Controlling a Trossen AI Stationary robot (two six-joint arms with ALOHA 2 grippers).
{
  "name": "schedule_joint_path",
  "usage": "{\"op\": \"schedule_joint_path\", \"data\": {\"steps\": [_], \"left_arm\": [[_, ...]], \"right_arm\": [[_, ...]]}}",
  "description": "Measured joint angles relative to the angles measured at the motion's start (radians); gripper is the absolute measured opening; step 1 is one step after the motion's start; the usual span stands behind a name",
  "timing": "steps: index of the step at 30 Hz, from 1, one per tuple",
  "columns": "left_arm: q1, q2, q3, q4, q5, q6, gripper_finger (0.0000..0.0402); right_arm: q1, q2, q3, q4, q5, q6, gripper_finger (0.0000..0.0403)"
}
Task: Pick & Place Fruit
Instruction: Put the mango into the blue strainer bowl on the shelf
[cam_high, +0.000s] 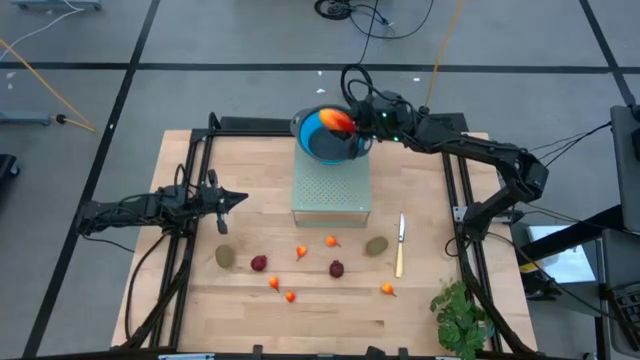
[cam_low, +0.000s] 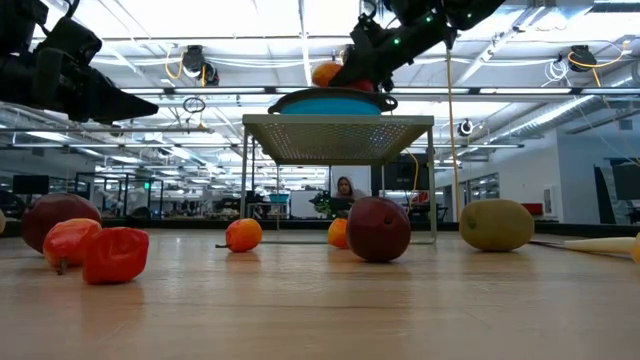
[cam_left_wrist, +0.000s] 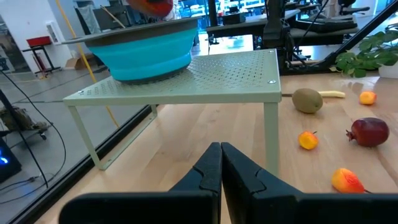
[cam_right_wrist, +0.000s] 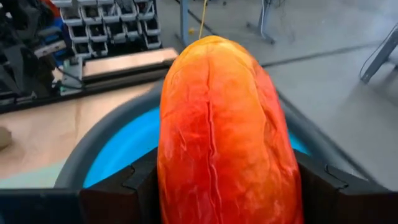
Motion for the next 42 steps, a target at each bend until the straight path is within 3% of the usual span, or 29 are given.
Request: {"op": "schedule_joint_path", "data": {"steps": [16,32,42], "left_arm": [[0.0,0.0,0.0,0.003,-0.051,0.0,0.001],[0.0,0.0,0.0,0.003,-0.052,0.0,0.001],[0.0,0.0,0.0,0.003,-0.053,0.0,0.001]], "right_arm": [[-0.01,0.024,0.063,-0.114,-0.048,0.0,0.0235],[-0.011,0.04,0.064,-0.112,-0.078,-0.001,0.0235],[-0.005,0.04,0.064,-0.113,-0.103,-0.109,0.0235]]}}
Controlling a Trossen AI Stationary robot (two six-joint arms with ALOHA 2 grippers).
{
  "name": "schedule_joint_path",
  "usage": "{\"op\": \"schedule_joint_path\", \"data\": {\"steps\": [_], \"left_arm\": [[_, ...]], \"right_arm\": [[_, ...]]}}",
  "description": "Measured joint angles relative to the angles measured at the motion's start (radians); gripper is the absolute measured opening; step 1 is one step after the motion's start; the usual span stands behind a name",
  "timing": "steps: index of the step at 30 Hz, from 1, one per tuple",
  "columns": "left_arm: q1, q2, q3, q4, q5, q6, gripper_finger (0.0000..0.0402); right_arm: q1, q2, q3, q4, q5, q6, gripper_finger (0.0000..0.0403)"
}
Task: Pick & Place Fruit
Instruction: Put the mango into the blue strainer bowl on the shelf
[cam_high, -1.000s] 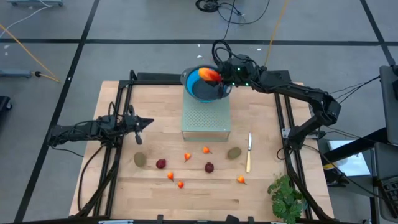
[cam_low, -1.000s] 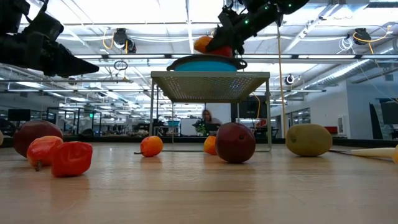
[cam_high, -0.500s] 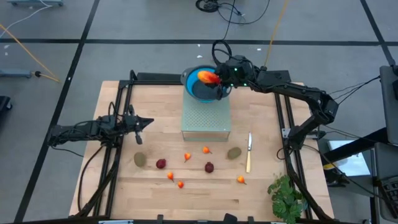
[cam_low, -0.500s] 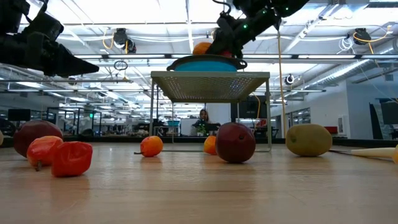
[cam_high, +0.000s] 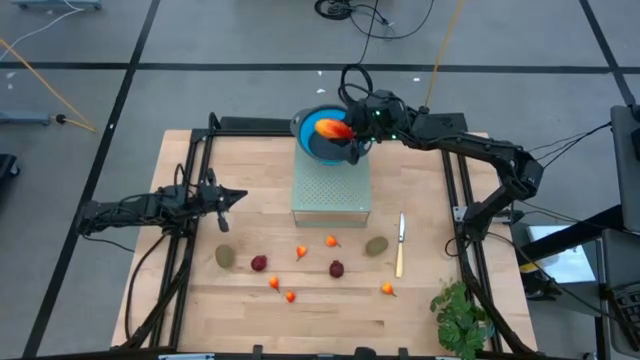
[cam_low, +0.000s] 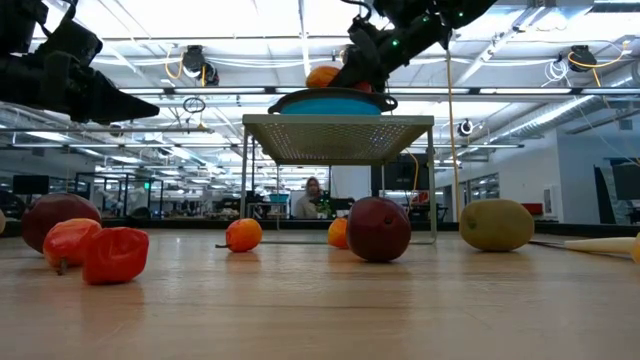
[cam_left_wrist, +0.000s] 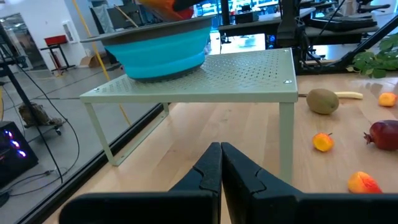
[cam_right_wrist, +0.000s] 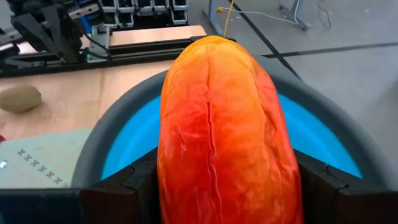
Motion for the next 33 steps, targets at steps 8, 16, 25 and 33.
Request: {"op": "schedule_joint_path", "data": {"steps": [8,16,25,33], "left_arm": [[0.0,0.0,0.0,0.0,-0.001,0.0,0.001],[0.0,0.0,0.0,0.0,-0.001,0.0,0.001],[0.0,0.0,0.0,0.0,-0.002,0.0,0.001],[0.0,0.0,0.0,0.001,-0.027,0.0,0.001]], "right_arm": [[0.005,0.06,0.0,0.024,-0.026,-0.06,0.0235],[0.006,0.078,0.001,0.072,-0.027,-0.056,0.0235],[0.004,0.078,0.001,0.057,-0.027,-0.056,0.0235],[0.001,0.078,0.001,0.056,-0.041,-0.06,0.0235]]}}
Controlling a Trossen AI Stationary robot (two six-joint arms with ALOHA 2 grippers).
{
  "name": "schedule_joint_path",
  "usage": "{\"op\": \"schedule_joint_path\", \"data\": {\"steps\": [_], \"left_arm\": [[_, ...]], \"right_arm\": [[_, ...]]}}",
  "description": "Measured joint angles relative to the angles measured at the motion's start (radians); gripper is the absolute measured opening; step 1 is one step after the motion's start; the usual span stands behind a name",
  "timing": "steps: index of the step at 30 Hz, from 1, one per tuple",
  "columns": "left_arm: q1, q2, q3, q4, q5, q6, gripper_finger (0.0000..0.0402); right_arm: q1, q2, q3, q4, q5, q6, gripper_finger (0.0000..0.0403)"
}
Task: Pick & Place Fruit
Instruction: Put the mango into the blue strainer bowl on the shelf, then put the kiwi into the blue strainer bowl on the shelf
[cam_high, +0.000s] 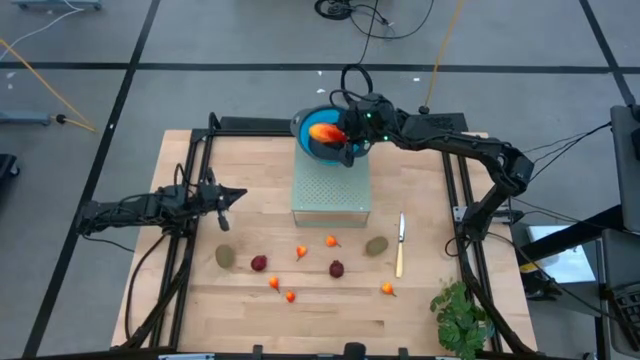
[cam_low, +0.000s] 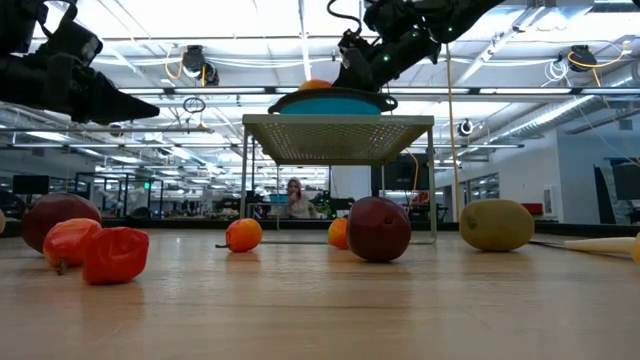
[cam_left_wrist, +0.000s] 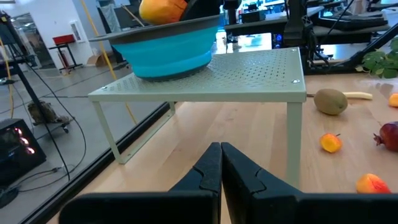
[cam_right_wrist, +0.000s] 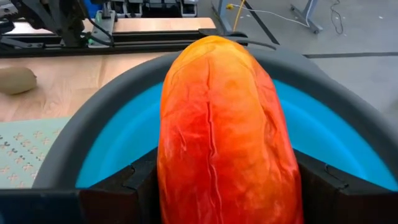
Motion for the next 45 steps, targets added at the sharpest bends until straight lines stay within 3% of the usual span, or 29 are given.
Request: {"op": "schedule_joint_path", "data": {"steps": [16,25,45], "left_arm": [[0.0,0.0,0.0,0.0,0.0,0.0,0.001],[0.0,0.0,0.0,0.0,0.0,0.0,0.001],[0.0,0.0,0.0,0.0,0.0,0.0,0.001]], "right_arm": [[-0.004,0.0,0.0,0.0,-0.017,0.001,0.0237],[-0.004,0.0,0.0,0.0,-0.016,0.003,0.0264],[-0.004,-0.012,0.0,0.016,-0.011,0.003,0.0258]]}}
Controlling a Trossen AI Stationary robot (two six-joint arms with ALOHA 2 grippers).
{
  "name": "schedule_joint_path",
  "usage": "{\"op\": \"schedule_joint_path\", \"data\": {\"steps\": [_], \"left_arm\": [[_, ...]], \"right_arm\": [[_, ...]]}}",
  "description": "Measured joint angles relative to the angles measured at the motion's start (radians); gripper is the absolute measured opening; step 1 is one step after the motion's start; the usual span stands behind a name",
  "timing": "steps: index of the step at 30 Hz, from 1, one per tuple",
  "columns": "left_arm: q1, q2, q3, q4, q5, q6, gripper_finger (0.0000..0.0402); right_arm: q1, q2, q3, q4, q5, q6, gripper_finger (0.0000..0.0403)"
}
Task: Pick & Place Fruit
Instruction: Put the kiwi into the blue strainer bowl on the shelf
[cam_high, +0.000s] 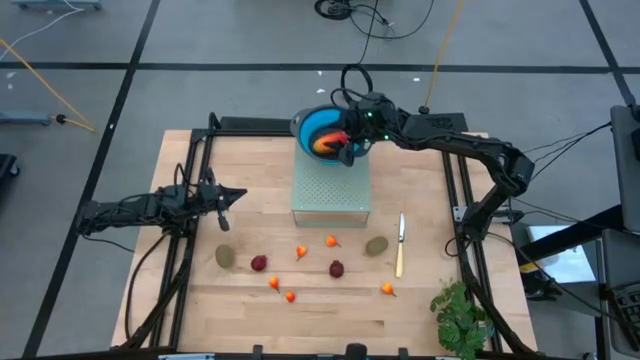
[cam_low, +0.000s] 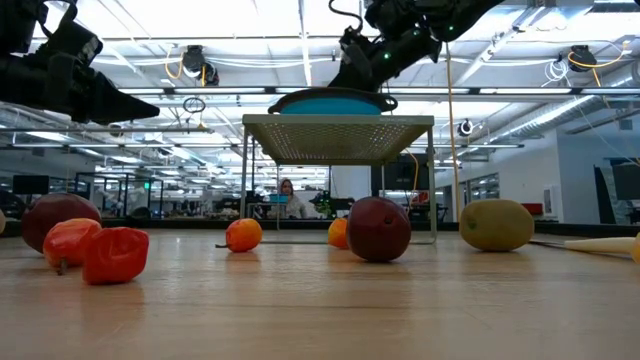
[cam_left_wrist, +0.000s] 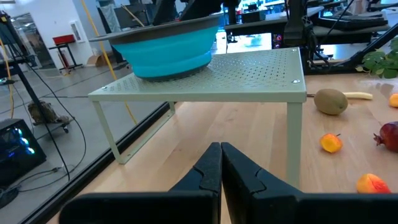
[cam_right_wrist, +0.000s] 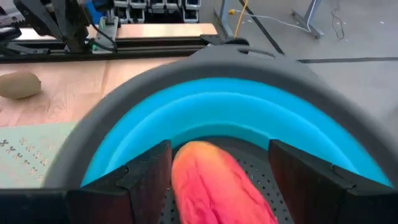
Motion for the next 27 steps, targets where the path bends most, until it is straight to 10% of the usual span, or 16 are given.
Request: {"op": "schedule_joint_path", "data": {"steps": [9,27], "left_arm": [[0.0,0.0,0.0,0.0,0.0,0.0,0.001],[0.0,0.0,0.0,0.004,0.001,-0.062,0.001]], "right_arm": [[0.014,-0.112,0.0,0.008,-0.004,0.013,0.0222],[0.015,-0.273,0.0,-0.137,-0.052,-0.028,0.0027]]}}
